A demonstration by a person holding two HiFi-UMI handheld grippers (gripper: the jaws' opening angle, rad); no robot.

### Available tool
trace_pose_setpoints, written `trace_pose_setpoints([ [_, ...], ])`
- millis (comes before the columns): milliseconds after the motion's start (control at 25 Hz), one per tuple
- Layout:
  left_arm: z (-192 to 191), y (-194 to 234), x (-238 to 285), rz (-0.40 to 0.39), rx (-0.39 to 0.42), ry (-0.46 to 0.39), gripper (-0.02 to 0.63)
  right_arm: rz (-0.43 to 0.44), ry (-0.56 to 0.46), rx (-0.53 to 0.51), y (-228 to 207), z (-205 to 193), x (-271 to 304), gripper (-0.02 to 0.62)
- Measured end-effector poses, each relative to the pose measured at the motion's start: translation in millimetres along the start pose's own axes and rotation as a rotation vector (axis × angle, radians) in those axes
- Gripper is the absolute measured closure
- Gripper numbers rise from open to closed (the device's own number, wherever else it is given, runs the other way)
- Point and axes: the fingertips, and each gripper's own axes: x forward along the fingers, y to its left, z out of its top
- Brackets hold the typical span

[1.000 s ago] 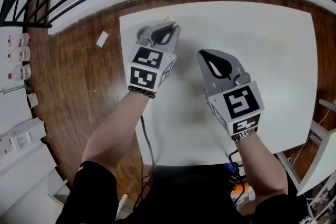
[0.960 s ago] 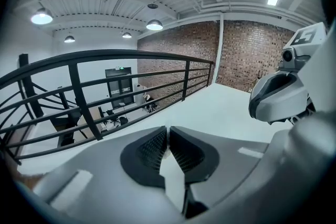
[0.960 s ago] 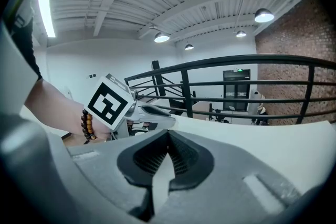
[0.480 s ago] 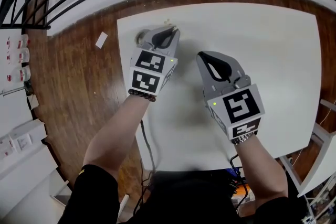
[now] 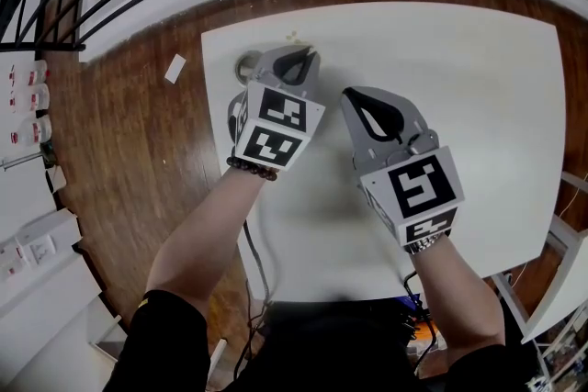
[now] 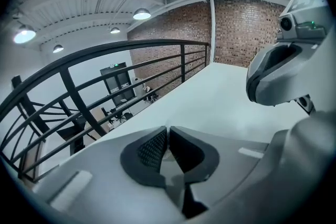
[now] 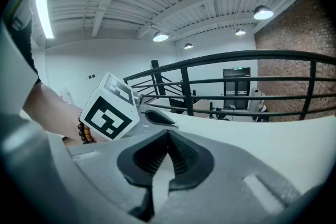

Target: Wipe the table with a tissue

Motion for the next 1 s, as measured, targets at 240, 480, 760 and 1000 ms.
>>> trace_pose_setpoints([
  [240, 2, 3, 3, 0.017, 0.072, 0.035, 0.574, -0.005, -0.022, -0.002, -1, 4, 4, 0.604],
  [480, 3, 5, 5, 0.020, 0.093, 0.053, 0.574, 0.007, -0.002, 0.005, 2, 1, 6, 0.604],
  [760, 4, 11, 8, 0.032, 0.104, 0.065, 0.574, 0.012, 0.014, -0.001, 2, -1, 7, 0.604],
  [1000, 6, 19, 11, 0.044, 0.110, 0.072, 0.574, 0.005, -0.027, -0.009, 1, 3, 9, 0.604],
])
